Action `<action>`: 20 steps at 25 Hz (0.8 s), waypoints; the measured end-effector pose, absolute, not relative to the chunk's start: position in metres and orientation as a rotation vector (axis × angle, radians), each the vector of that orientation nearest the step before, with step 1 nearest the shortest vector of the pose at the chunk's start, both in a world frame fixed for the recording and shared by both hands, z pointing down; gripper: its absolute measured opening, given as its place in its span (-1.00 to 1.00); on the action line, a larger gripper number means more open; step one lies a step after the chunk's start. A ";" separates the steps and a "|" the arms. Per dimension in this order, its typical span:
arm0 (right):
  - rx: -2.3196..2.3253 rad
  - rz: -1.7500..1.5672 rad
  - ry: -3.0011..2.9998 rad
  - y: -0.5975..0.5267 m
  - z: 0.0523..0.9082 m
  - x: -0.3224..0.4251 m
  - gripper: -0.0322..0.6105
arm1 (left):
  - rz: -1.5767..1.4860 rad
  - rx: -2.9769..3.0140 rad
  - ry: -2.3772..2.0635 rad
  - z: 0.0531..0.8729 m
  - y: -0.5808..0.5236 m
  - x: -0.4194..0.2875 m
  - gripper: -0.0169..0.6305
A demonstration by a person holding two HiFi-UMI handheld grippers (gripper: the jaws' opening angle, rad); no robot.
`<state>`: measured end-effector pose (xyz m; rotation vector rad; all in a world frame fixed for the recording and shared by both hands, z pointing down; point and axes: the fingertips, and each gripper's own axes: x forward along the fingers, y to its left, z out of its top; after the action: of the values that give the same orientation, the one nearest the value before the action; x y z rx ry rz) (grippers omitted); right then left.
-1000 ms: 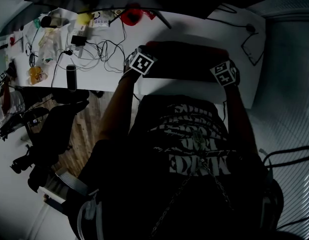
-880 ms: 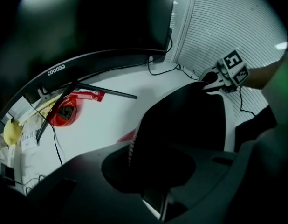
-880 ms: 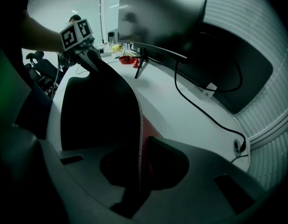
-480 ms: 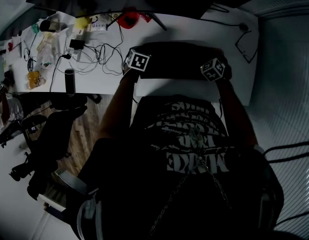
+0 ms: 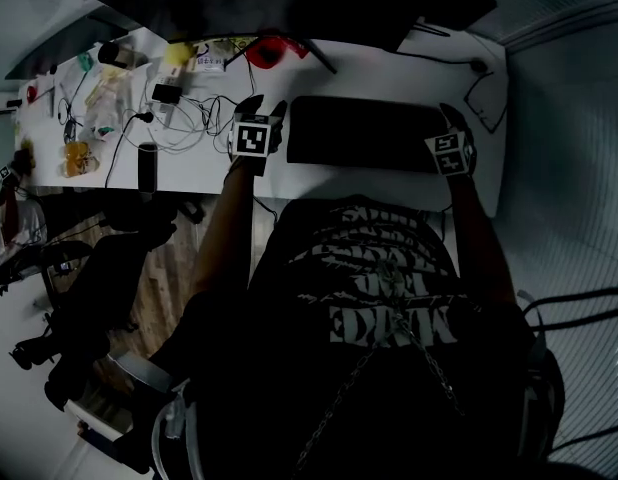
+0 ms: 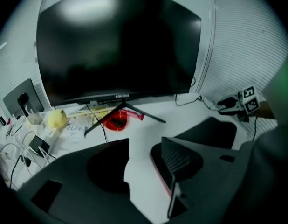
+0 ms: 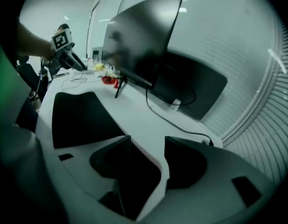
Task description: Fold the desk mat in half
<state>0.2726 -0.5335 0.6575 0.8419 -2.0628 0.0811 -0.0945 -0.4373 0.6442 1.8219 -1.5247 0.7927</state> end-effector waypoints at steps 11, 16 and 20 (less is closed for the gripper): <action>1.115 -0.157 -2.416 -0.475 0.482 0.252 -0.40 | 0.174 2.298 -1.492 0.455 -0.429 0.002 -0.48; 1.134 -0.057 -2.588 -0.442 0.439 0.229 -0.66 | 0.132 2.409 -1.600 0.413 -0.417 0.025 -0.92; 1.083 -0.043 -2.680 -0.421 0.424 0.208 -0.87 | 0.108 2.336 -1.688 0.425 -0.408 0.028 -0.93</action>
<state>0.2081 -0.4214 0.4237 1.0833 -2.6796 -0.0434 0.0279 -0.4079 0.4252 2.3364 -1.6883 0.1077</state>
